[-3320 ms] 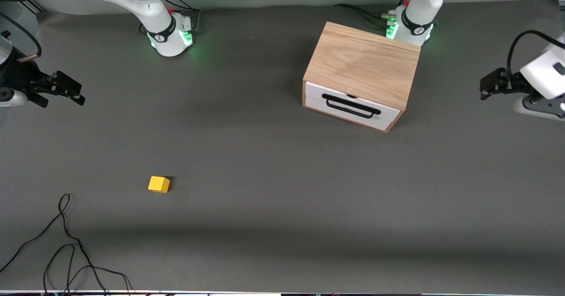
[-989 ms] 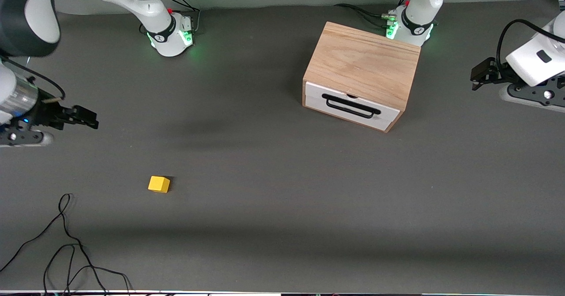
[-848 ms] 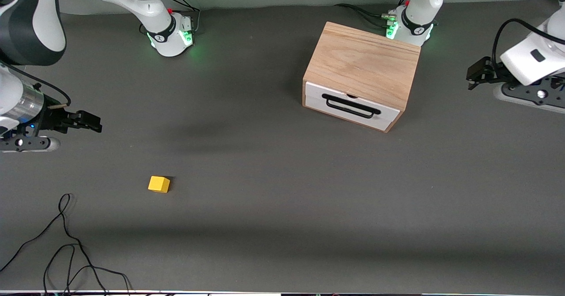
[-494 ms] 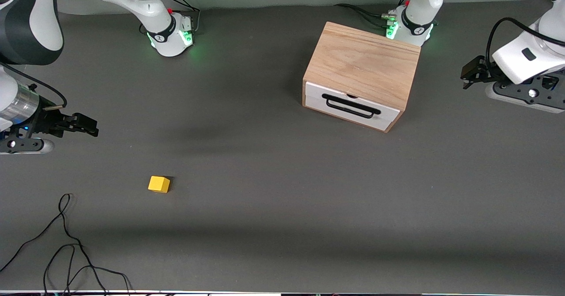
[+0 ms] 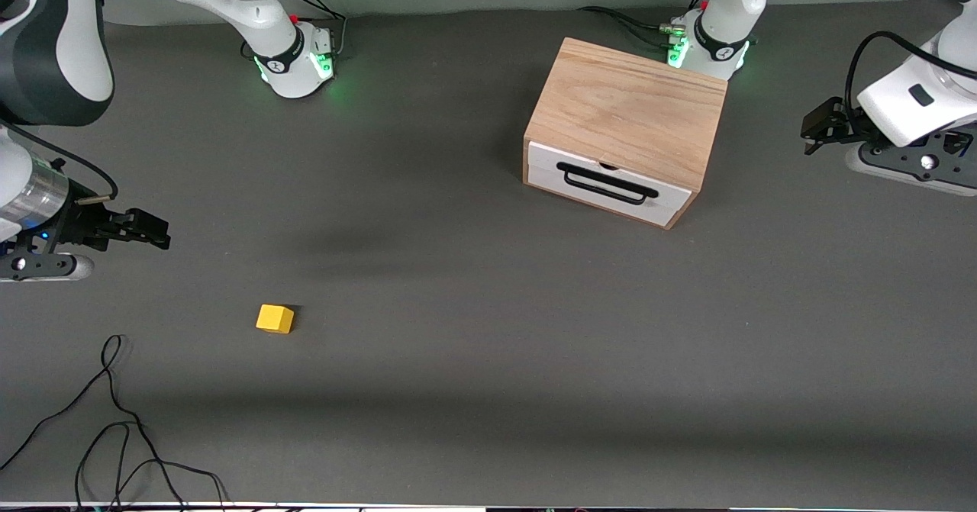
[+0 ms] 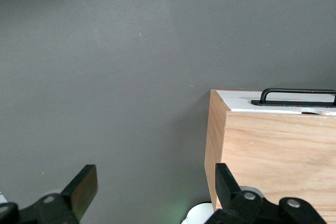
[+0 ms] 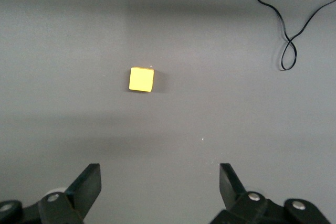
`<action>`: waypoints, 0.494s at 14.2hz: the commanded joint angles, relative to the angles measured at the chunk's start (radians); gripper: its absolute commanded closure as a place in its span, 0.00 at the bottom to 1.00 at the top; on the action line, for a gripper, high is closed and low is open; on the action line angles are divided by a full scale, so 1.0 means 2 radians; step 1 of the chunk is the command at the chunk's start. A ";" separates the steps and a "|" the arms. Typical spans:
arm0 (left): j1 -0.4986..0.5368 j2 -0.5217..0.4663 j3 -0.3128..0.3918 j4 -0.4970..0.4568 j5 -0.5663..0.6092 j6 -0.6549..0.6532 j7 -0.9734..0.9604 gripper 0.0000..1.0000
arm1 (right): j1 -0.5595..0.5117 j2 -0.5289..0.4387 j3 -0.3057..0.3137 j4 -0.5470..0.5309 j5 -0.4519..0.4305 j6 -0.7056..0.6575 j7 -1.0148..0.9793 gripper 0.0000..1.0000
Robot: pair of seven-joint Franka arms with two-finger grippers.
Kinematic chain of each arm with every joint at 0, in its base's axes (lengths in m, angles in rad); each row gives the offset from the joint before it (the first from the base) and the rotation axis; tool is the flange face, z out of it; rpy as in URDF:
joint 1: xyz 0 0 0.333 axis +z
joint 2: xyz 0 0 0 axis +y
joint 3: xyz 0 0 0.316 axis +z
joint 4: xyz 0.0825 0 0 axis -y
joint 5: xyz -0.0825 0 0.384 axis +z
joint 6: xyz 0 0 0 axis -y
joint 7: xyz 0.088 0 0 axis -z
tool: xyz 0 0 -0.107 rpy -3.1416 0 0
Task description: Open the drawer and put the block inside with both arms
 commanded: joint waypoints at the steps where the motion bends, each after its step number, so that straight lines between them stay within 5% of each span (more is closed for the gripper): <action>1: -0.041 -0.010 0.050 -0.011 -0.005 0.003 0.007 0.00 | 0.001 0.025 -0.001 0.044 0.000 -0.001 0.007 0.00; 3: -0.110 -0.010 0.127 -0.011 -0.005 0.003 0.009 0.00 | -0.001 0.048 -0.001 0.083 0.002 -0.002 0.010 0.00; 7: -0.125 -0.010 0.138 -0.011 -0.005 0.003 0.009 0.00 | -0.007 0.077 -0.006 0.119 0.074 -0.002 0.005 0.00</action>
